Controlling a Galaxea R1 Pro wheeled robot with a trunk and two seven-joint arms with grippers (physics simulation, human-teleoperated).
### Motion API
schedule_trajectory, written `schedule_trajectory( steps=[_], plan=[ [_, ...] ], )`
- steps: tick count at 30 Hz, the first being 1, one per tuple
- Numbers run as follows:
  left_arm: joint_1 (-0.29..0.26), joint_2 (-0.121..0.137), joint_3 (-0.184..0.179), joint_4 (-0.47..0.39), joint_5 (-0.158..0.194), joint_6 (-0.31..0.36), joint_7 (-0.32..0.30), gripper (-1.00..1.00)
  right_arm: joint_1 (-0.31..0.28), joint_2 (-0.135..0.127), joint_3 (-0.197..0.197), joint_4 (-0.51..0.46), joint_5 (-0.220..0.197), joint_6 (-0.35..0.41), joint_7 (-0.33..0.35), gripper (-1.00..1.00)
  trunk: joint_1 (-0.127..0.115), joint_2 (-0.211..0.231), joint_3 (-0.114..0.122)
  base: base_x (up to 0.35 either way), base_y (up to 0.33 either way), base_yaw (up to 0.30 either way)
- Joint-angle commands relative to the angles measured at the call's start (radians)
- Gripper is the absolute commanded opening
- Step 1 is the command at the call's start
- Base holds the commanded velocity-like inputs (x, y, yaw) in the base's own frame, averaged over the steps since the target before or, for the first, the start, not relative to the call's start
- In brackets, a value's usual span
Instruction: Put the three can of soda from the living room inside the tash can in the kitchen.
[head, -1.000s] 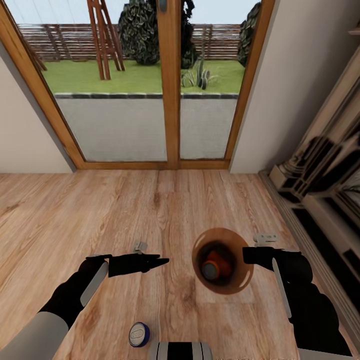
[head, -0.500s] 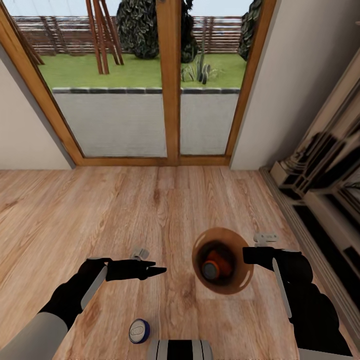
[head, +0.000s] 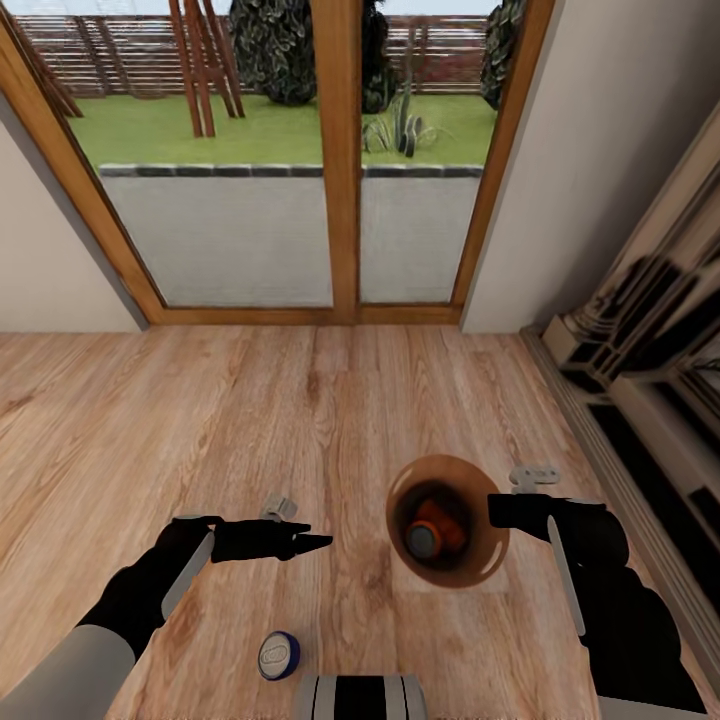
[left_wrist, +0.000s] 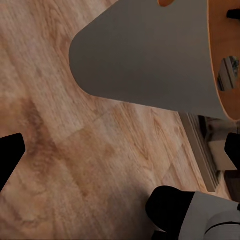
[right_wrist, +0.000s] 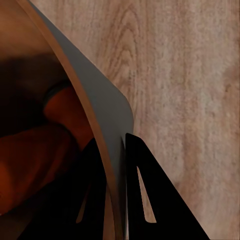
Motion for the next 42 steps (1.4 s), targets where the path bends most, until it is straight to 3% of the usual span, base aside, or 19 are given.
schedule_trajectory(
  steps=[1,31,42],
  plan=[
    [0.000,0.000,0.000,0.000,0.000,0.000,0.000,1.00,0.000,0.000,0.000,0.000,-0.020,0.002,0.004,-1.00,0.000,0.000,-0.002,0.000,0.000,0.000],
    [0.000,0.003,0.000,0.002,0.002,0.000,-0.001,1.00,0.000,0.000,-0.001,0.000,-0.020,0.002,0.004,-1.00,0.000,0.000,-0.050,0.000,0.000,0.000],
    [0.000,0.003,0.000,0.001,0.002,0.000,-0.001,1.00,0.000,0.001,-0.001,0.000,-0.021,0.002,0.004,-1.00,0.000,0.000,-0.053,0.000,0.000,0.000]
  ],
)
